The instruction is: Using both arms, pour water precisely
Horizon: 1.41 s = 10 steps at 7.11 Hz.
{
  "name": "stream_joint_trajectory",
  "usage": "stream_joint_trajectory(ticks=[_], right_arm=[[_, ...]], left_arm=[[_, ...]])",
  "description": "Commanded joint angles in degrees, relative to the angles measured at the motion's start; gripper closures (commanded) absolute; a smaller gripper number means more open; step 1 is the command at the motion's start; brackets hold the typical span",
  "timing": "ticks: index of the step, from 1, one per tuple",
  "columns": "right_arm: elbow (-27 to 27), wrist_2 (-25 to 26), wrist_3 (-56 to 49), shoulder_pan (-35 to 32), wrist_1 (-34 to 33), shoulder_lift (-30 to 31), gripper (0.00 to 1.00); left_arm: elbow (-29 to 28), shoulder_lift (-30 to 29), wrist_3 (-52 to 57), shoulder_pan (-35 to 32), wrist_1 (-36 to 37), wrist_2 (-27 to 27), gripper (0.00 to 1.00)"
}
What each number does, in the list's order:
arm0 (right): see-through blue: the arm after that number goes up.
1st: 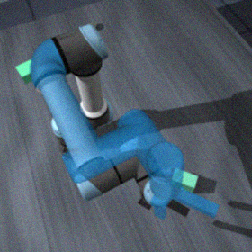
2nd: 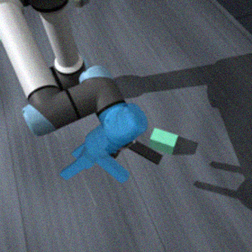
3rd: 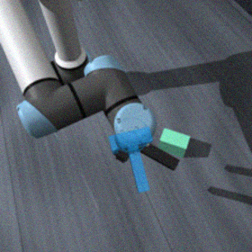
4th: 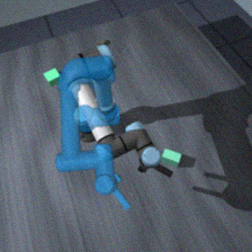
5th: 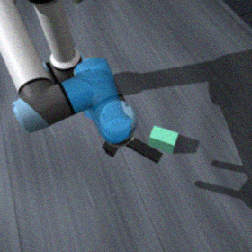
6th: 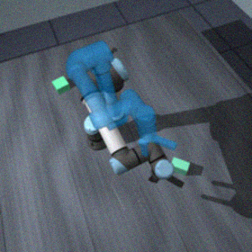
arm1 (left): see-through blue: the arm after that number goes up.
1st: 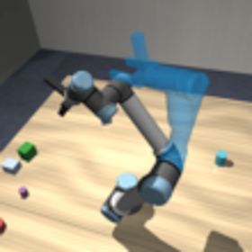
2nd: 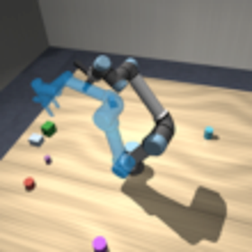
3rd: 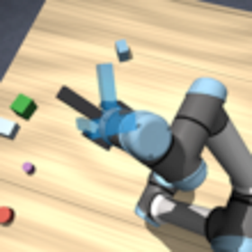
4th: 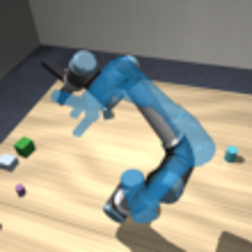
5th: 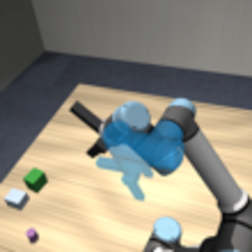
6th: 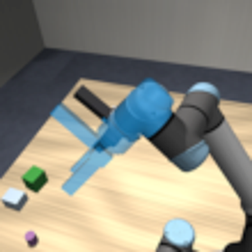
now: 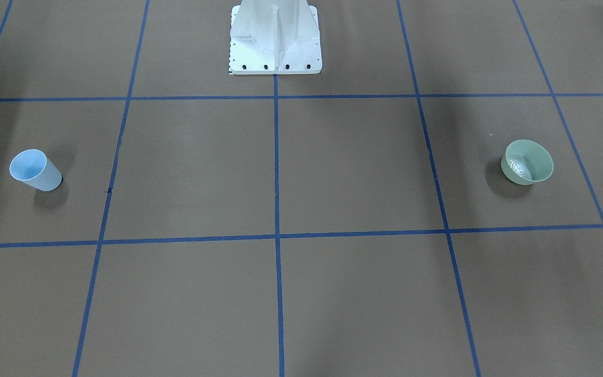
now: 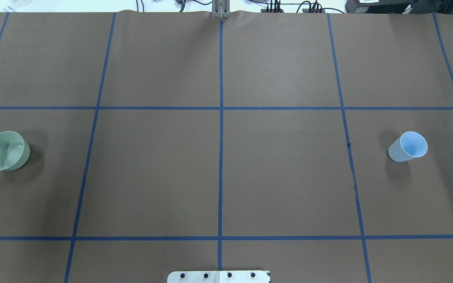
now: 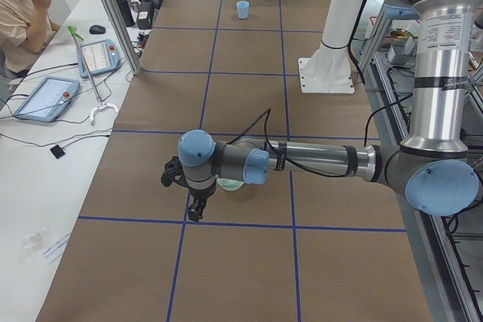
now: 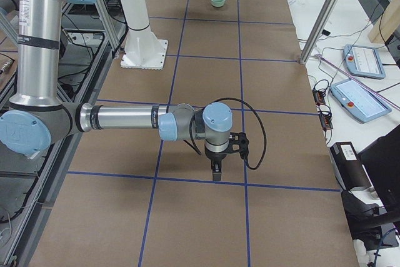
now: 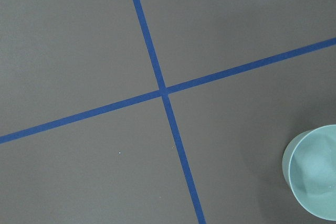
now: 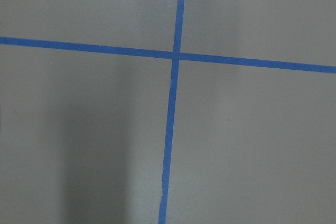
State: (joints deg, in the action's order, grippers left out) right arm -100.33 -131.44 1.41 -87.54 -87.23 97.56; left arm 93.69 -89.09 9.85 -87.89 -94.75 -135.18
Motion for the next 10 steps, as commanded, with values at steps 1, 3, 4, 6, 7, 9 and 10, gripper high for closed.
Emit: stream_joint_trajectory(ticks=[1,3,4,6,7,9,10], right_arm=[[-0.04,-0.04,0.0,0.0,-0.04,0.0,0.0],[-0.73,-0.3,0.0,-0.09,-0.13,0.17,0.0],[-0.65,-0.31,0.0,0.09,-0.13,0.09,0.0],[-0.92,-0.22,0.43,0.18,0.22,-0.61,0.0],[-1.09,-0.04,0.61,0.09,1.0,-1.4,0.0],[0.3,0.13,0.79,0.09,6.43,-1.49,0.0],[0.49,-0.13,0.7,0.09,8.9,-1.23,0.0]], left_arm=[[0.09,0.32,-0.09,0.0,0.0,0.0,0.0],[1.32,0.59,-0.01,0.0,0.0,0.09,0.0],[1.32,0.59,-0.09,0.09,0.0,0.61,0.0],[1.41,0.41,-0.36,0.09,-0.26,0.01,0.0],[1.85,-0.2,-0.62,0.09,-0.35,0.0,0.0],[2.47,-1.25,-0.45,0.09,-3.75,0.0,0.0],[0.99,-2.56,-0.53,0.96,-10.04,0.44,0.0]])
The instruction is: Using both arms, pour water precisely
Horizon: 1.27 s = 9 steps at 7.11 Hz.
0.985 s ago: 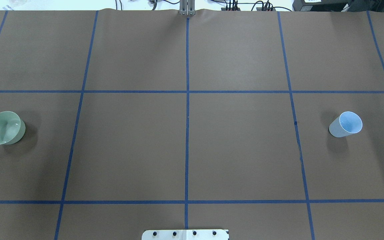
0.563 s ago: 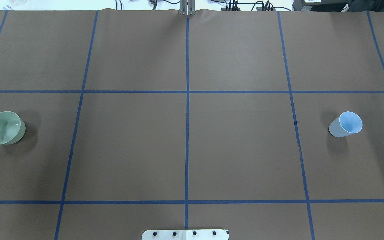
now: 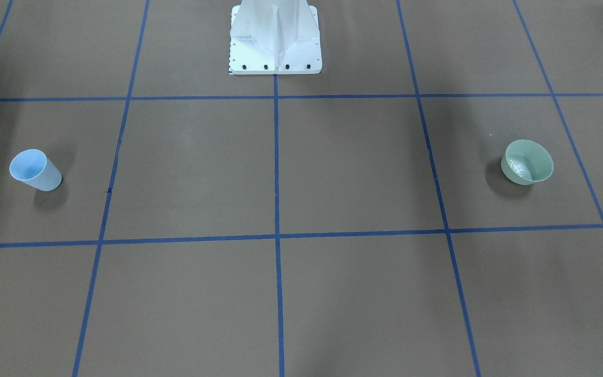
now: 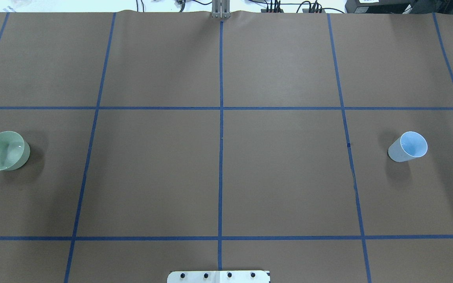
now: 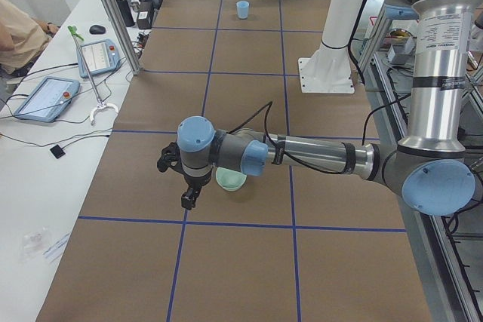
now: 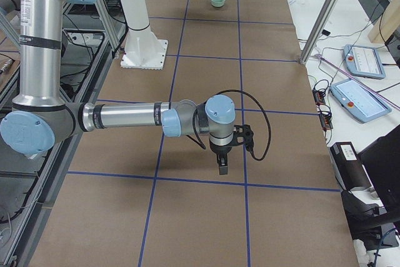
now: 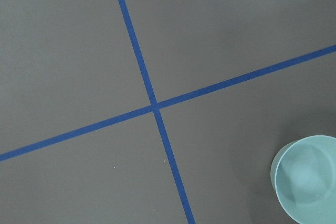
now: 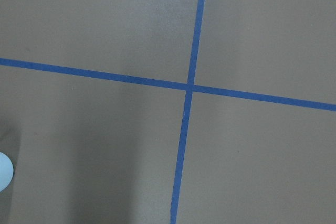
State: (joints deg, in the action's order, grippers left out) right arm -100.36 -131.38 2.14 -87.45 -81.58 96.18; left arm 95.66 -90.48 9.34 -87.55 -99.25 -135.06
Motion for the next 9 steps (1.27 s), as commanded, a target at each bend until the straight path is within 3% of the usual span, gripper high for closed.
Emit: stream_joint_trajectory(ticks=[1,4,6,7,9], right_arm=[[0.78,-0.54,0.06,0.0,3.45,-0.46,0.0],[0.96,-0.46,0.14,0.08,3.63,-0.82,0.0],[1.31,-0.37,-0.38,0.08,3.8,-0.73,0.0],[1.31,-0.37,-0.3,0.08,3.8,-0.73,0.0],[1.31,-0.37,-0.21,0.08,3.71,-0.82,0.0]], left_arm=[[-3.87,-2.4,-0.11,0.71,-9.95,-0.02,0.0],[-8.62,-2.51,-0.28,0.8,-22.51,-0.2,0.0],[-10.75,-1.81,-12.33,6.65,-26.7,-0.2,0.0],[-10.84,-1.54,-23.29,10.26,-29.31,0.14,0.0],[-10.93,2.22,-35.32,16.33,-38.62,1.46,0.0]])
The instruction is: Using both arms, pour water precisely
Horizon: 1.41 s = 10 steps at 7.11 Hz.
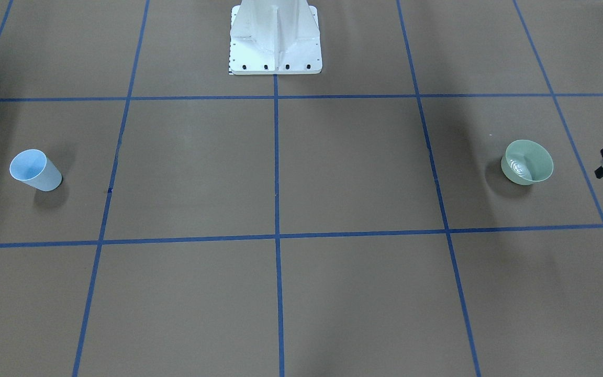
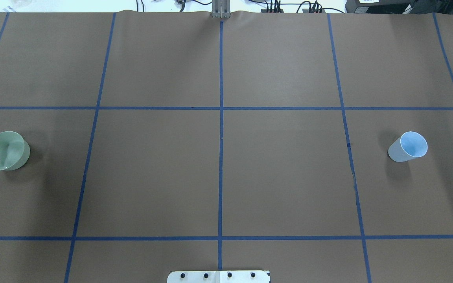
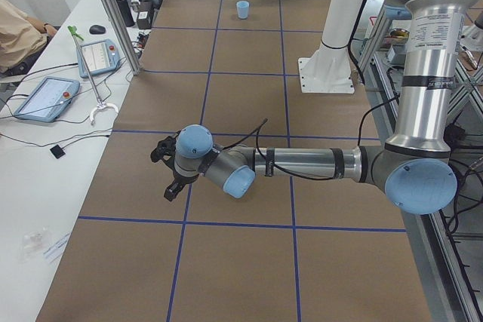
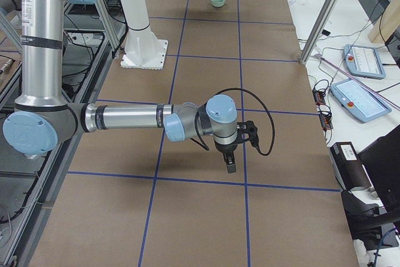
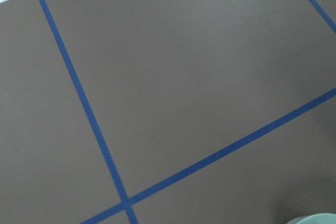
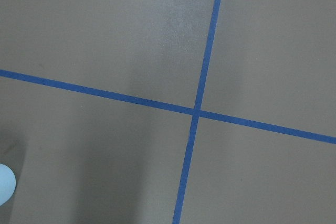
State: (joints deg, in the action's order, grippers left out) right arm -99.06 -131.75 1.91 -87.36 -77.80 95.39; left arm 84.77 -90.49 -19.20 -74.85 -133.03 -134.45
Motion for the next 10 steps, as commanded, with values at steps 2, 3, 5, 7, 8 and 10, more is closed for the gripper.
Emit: stream_joint_trajectory(ticks=[2,3,5,7,8,10], right_arm=[[0.0,-0.09,0.2,0.0,0.02,0.05,0.0],[0.0,0.0,0.2,0.0,0.02,0.05,0.0],[0.09,0.0,0.29,0.0,0.02,0.05,0.0],[0.09,0.0,0.29,0.0,-0.07,0.05,0.0],[0.09,0.0,0.2,0.0,-0.07,0.05,0.0],[0.09,0.0,0.2,0.0,-0.07,0.05,0.0]], left_arm=[[-0.04,5.49,-11.89,8.99,-8.99,5.5,0.0],[0.05,6.2,-11.92,10.41,-9.27,6.64,0.0],[-0.13,8.22,-11.83,13.22,-12.68,8.75,0.1],[-0.13,8.14,-11.74,14.81,-12.7,8.94,0.93],[-0.13,8.14,-11.57,15.34,-12.7,8.94,1.0],[0.66,7.7,-11.56,15.61,-12.7,8.5,1.0]])
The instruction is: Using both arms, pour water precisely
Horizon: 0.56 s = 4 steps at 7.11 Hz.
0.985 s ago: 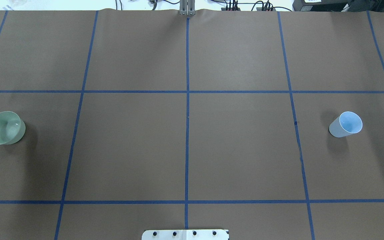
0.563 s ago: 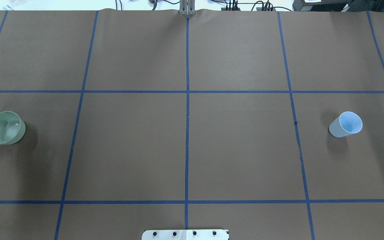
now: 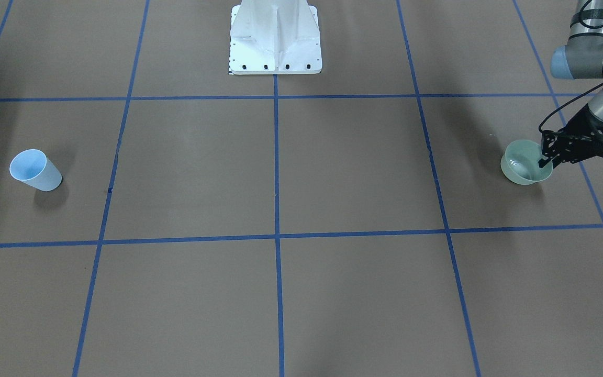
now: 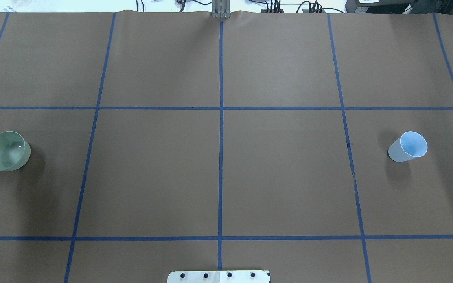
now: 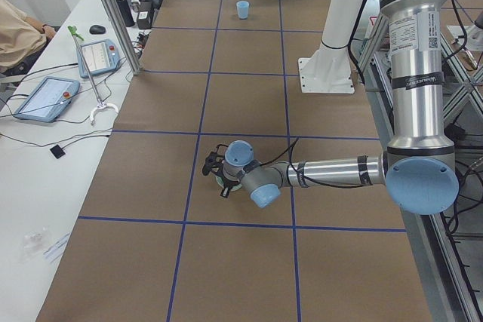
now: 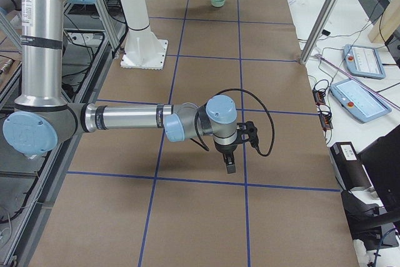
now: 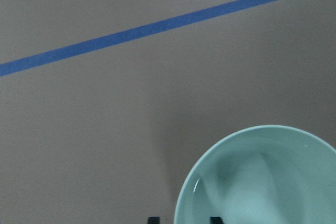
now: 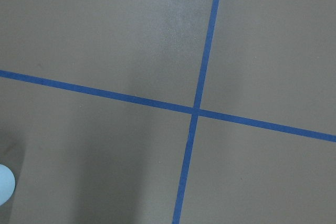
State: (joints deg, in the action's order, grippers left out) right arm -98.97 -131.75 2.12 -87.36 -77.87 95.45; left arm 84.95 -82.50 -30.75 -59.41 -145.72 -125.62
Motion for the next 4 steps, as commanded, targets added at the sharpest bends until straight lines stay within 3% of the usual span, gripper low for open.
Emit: stream_joint_trajectory(ticks=[1,2,4], right_arm=[[0.0,0.0,-0.01,0.0,0.0,0.09,0.0],[0.0,0.0,-0.1,0.0,0.0,0.09,0.0],[0.09,0.09,-0.01,0.0,0.0,0.27,0.0]], left_arm=[[1.79,-1.08,-0.53,0.18,0.86,-0.85,1.0],[4.5,-3.26,-0.98,0.18,4.79,-3.9,1.0],[12.4,-9.48,-2.29,0.18,19.25,-4.72,1.0]])
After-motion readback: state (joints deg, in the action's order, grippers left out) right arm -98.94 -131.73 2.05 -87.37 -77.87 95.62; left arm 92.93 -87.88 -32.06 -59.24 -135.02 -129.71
